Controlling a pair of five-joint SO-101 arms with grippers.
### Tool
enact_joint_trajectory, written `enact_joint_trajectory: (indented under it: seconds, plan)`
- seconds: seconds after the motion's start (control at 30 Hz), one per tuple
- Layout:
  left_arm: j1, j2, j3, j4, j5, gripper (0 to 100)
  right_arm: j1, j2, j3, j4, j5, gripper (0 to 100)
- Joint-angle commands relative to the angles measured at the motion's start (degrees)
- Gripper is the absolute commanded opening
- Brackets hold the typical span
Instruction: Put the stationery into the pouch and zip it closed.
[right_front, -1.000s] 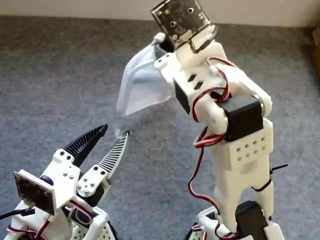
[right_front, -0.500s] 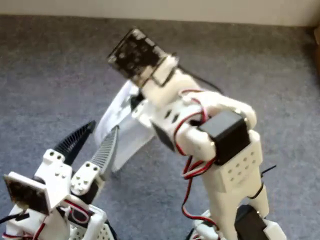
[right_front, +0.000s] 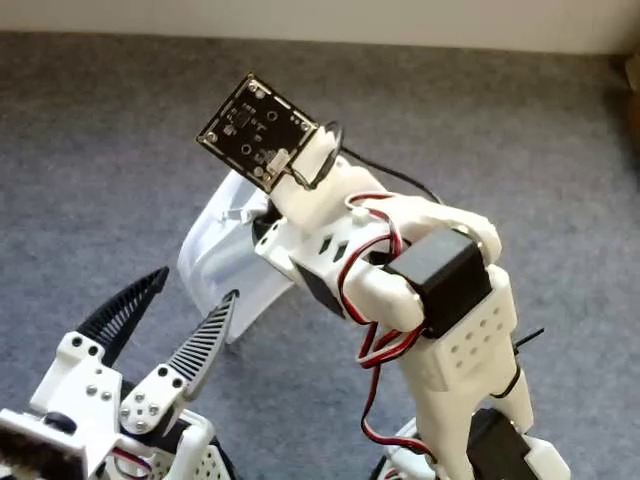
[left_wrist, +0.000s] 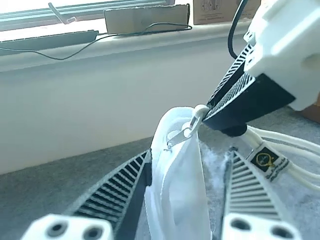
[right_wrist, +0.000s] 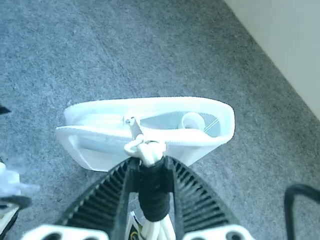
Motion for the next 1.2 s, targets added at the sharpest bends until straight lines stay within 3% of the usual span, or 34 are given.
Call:
enact_joint_trajectory:
  seconds: [0.0,0.13,0.5,0.63,0.83,1.17]
  plan:
    - [-0.7,6.2,-2.4,2.2,-1.6,23,-0.7,-6.8,1.2,0.4,-2.0,0.6]
    - [-0.7,12.7,-3.9,3.5,-1.6,25,-1.6,-14.3,10.9,-2.2,-2.3,0.6]
    - [-0.2,27.1,-20.8,17.1,-1.6,26,-2.1,-32.3,44.8,-18.1,-2.0,0.6]
    - [0.0,30.7,-20.9,17.6,-1.6,26,-2.0,-32.7,46.2,-18.4,-2.0,0.6]
    - [8.3,31.4,-23.5,21.0,-1.4,27,-1.7,-32.7,46.2,-18.4,-2.0,0.6]
    - [10.6,31.4,-23.0,22.4,-1.3,27,-1.7,-32.7,46.3,-18.4,-2.0,0.6]
